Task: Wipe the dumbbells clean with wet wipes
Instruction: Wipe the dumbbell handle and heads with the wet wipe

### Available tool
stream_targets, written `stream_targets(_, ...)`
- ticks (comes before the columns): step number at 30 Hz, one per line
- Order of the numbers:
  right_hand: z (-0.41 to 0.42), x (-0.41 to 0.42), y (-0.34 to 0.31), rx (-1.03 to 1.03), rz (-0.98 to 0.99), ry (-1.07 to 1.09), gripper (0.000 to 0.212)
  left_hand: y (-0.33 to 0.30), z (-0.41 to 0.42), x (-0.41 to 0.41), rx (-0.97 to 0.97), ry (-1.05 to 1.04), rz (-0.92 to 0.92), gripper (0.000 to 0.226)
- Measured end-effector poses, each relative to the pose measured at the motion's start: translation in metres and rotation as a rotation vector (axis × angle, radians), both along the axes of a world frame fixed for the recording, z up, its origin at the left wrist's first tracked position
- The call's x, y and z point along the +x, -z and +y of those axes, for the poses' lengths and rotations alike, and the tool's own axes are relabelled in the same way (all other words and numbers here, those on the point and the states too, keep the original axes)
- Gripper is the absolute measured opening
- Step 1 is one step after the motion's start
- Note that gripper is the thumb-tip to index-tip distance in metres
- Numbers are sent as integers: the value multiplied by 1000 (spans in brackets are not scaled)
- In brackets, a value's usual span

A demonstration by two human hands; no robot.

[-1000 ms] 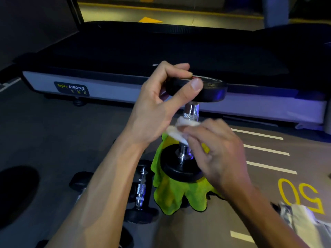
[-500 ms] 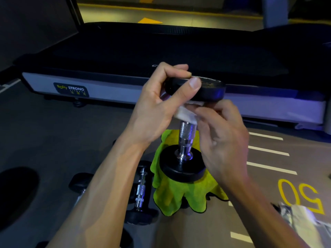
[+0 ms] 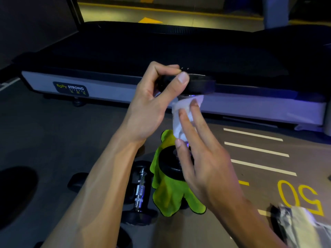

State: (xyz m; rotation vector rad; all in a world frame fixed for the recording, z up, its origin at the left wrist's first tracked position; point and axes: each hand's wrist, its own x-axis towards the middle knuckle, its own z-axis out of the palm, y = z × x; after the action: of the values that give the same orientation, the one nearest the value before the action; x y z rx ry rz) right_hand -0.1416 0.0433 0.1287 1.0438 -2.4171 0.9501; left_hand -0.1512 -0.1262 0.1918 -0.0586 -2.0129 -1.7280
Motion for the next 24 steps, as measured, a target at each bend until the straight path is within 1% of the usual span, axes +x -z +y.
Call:
stream_targets(5, 12, 7, 9, 104, 12, -37, 55, 1, -3, 1, 13, -19, 4, 12)
stream_targets(8, 9, 4, -2, 105, -34, -59, 59, 2, -1, 1, 1, -2, 6, 9)
stream_targets(12, 2, 1, -6, 123, -16, -48, 61, 0, -1, 1, -1, -1, -2, 8)
stream_targets(17, 17, 10, 7, 281, 44, -81, 62, 2, -2, 0, 12, -28, 11, 14)
stream_targets(21, 12, -5, -14, 304, 67, -82, 63, 2, -2, 1, 11, -12, 12, 9)
stream_targets(24, 2, -9, -23, 318, 61, -69, 64, -1, 1, 1, 5, -4, 8, 9)
